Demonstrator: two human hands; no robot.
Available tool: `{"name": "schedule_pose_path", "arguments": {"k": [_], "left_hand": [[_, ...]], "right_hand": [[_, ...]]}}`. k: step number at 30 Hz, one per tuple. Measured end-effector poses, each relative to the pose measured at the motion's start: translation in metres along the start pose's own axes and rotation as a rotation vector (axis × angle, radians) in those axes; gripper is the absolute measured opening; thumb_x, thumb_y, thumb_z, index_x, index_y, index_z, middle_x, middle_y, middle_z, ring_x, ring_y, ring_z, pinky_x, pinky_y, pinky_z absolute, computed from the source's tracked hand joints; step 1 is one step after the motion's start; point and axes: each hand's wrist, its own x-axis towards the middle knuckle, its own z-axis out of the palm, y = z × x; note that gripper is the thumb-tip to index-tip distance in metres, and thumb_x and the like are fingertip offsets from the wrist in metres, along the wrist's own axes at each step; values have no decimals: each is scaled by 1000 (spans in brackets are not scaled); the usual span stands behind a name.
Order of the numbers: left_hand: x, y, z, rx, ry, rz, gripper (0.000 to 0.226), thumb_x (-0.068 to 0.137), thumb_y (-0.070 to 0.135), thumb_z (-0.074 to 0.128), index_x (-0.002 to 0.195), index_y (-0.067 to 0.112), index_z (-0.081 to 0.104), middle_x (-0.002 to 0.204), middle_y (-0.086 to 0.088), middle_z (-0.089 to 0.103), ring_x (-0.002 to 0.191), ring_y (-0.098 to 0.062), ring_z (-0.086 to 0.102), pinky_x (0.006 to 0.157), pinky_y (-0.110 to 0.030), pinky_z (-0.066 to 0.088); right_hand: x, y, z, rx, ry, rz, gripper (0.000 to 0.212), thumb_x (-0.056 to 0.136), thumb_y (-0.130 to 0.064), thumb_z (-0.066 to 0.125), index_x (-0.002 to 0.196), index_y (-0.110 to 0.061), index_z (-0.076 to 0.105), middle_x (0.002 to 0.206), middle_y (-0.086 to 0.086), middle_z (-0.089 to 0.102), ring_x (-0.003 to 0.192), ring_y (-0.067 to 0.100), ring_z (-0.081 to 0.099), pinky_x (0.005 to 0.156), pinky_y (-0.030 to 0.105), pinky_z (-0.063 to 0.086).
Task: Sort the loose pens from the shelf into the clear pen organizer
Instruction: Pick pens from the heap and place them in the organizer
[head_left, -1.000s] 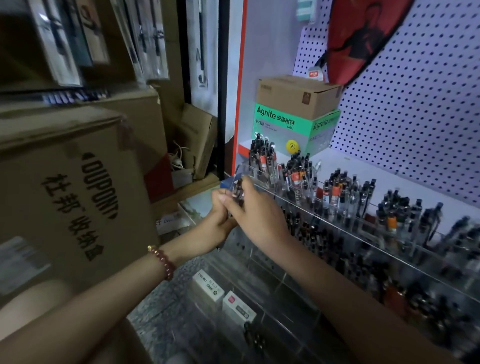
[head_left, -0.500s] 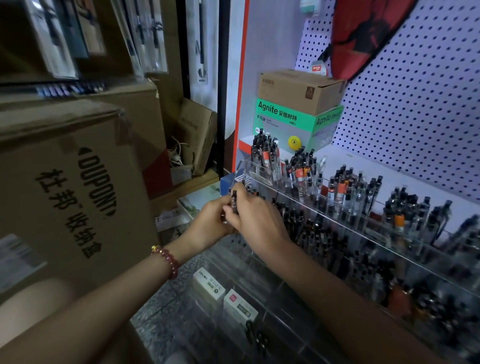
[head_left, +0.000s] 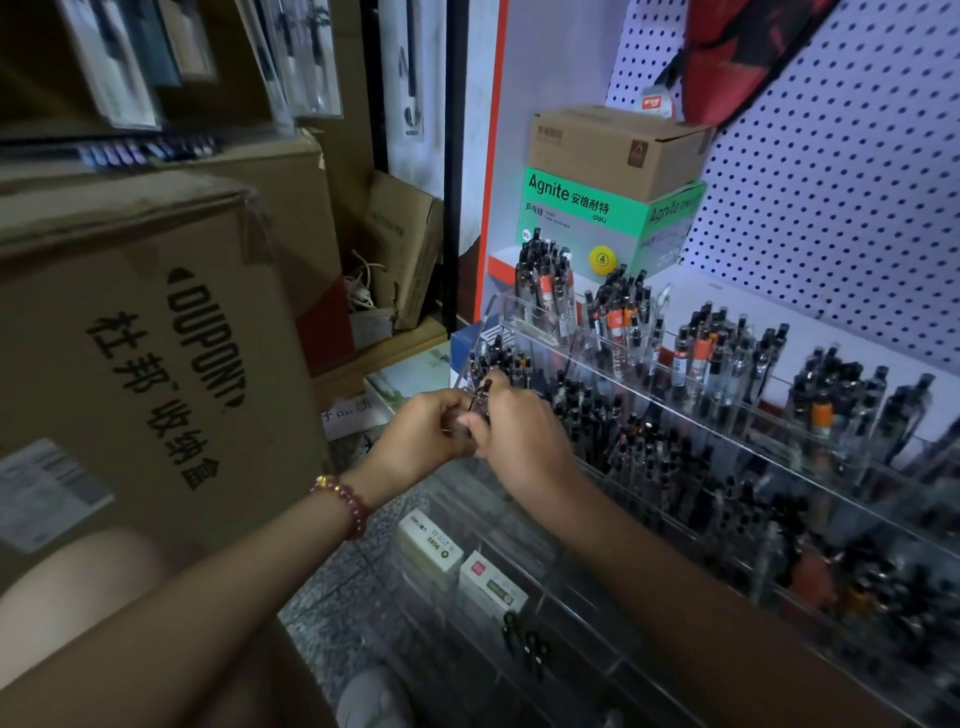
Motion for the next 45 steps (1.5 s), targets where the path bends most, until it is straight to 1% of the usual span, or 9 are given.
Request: {"name": "schedule_pose_path", "arguments": {"k": [4, 8, 15, 21, 25, 32, 35, 41, 45], "left_hand": [[1, 3, -6, 60, -36, 6, 34, 67, -17, 72, 84, 10, 61, 70, 8, 60, 60, 11, 56, 57, -5, 39], [2, -5, -10, 124, 4, -8, 44, 71, -20, 64, 73, 23, 56, 68, 11, 59, 57, 6, 55, 58, -11, 45], [-1, -8, -10, 189, -30, -61, 37, 75, -20, 58, 84, 16, 63, 75, 7, 64, 74, -9, 65, 72, -25, 57], [-3, -9, -10, 170, -19, -77, 30, 79, -20, 58, 90, 6, 66, 75, 5, 63, 74, -9, 65, 72, -23, 57], [-6, -7, -12, 219, -4, -69, 28, 79, -16, 58, 90, 9, 66, 75, 8, 64, 75, -9, 65, 76, -31, 57], [-15, 61, -37, 367, 171, 214, 6, 90, 25, 58, 93, 25, 63, 82, 13, 67, 74, -8, 65, 67, -36, 54], [-3, 116, -40, 301, 147, 400, 16, 89, 31, 52, 100, 24, 61, 87, 10, 68, 77, -6, 64, 64, -35, 53], [46, 211, 9, 207, 66, 643, 12, 90, 26, 51, 97, 25, 60, 91, 18, 56, 78, -8, 59, 65, -29, 48], [74, 251, 68, 123, -31, 702, 12, 90, 18, 52, 94, 22, 62, 91, 18, 56, 85, -1, 57, 63, -16, 47]], "right_hand": [[-2, 3, -7, -69, -44, -29, 36, 97, -28, 53, 124, -5, 45, 104, 9, 66, 92, 23, 65, 58, 25, 37], [-4, 3, -3, -119, -132, -67, 42, 96, -26, 55, 131, -6, 45, 106, 9, 66, 99, 22, 64, 63, 23, 39], [-9, 14, 29, -127, -141, -7, 26, 98, -10, 51, 124, -11, 53, 94, 6, 66, 75, 17, 60, 47, 21, 38], [-12, 18, 30, -52, -59, -27, 39, 98, -7, 47, 136, -16, 43, 94, 6, 67, 77, 19, 64, 58, 29, 50], [-20, 18, 13, 56, 4, -90, 35, 95, 3, 46, 123, -15, 56, 108, 4, 69, 89, 18, 67, 74, 34, 57], [-48, 27, -57, 211, 207, -395, 19, 93, -3, 53, 103, -11, 68, 95, -3, 72, 73, -7, 57, 63, 5, 48], [-58, 45, -110, 222, 302, -453, 22, 95, -15, 47, 104, -16, 67, 88, -15, 63, 67, -7, 57, 61, 7, 48], [-79, 129, -210, 175, 465, -286, 19, 95, -18, 47, 99, -20, 66, 90, -28, 59, 76, -13, 57, 72, 4, 40], [-103, 217, -251, 125, 512, -2, 16, 96, -10, 52, 94, -21, 63, 87, -19, 64, 77, -4, 59, 66, 6, 40]]}}
